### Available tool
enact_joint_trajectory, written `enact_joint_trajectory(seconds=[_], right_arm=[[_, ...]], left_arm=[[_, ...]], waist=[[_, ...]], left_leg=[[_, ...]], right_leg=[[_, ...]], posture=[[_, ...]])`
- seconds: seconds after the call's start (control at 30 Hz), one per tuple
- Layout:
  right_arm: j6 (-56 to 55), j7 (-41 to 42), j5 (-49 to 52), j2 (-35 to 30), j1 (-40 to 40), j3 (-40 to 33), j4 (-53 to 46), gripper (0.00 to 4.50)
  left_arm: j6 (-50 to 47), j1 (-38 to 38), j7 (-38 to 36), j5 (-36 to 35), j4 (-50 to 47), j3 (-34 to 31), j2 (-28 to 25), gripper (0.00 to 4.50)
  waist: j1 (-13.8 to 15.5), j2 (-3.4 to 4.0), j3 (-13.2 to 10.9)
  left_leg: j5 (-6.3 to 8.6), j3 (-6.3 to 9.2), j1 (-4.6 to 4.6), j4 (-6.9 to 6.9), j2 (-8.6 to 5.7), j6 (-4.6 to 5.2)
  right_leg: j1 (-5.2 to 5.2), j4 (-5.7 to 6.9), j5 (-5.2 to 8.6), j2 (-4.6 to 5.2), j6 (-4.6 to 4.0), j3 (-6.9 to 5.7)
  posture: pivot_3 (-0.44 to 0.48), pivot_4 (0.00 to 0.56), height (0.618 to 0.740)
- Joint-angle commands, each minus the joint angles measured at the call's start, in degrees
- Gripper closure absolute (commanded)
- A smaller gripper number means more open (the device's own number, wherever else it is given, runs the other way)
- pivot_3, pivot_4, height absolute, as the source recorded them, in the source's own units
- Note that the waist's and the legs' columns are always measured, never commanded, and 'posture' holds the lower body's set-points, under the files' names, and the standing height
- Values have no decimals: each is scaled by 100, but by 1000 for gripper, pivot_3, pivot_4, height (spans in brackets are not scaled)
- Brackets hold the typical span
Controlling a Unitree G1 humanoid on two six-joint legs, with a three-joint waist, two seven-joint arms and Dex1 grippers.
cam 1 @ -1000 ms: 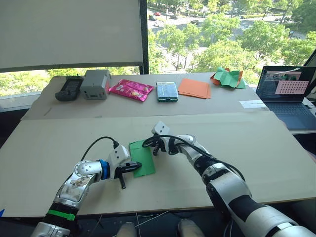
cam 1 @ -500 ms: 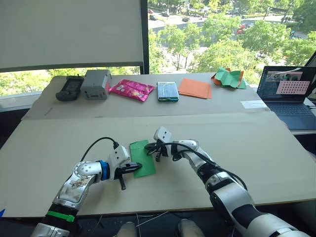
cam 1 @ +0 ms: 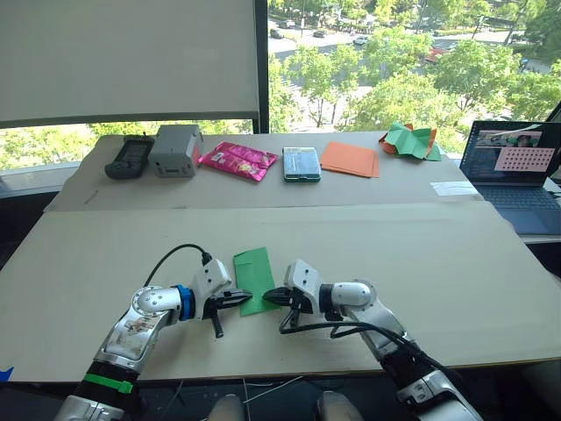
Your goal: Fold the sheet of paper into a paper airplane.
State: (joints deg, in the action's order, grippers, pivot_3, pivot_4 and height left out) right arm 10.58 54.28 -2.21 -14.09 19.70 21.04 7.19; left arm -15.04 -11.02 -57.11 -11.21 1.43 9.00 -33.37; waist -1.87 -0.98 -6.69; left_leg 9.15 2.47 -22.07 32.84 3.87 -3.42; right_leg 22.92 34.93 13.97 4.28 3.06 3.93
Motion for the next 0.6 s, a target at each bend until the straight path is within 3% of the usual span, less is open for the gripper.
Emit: enact_joint_trajectory(seconds=[0.03,0.33,0.6], right_arm=[[461,156,28,-257,-305,201,-167,4458],[557,-118,311,-269,-108,-56,-275,4458],[152,-310,216,-129,583,-19,922,4458]], left_arm=[[-29,4,-41,88,161,70,-62,4500],[41,-85,-88,126,276,103,-42,4500],[93,-122,-110,127,325,115,-45,4500]], waist=[[2,-1,0],[6,-8,-3],[7,-14,-14]], left_leg=[[0,0,0,0,0,0],[1,-1,-1,0,0,-2],[1,-2,-13,1,-1,-2]], right_leg=[[0,-1,0,0,0,0],[4,-7,1,2,0,-1],[17,-5,1,1,0,-1]], posture=[[0,150,706],[0,150,706],[0,150,706]])
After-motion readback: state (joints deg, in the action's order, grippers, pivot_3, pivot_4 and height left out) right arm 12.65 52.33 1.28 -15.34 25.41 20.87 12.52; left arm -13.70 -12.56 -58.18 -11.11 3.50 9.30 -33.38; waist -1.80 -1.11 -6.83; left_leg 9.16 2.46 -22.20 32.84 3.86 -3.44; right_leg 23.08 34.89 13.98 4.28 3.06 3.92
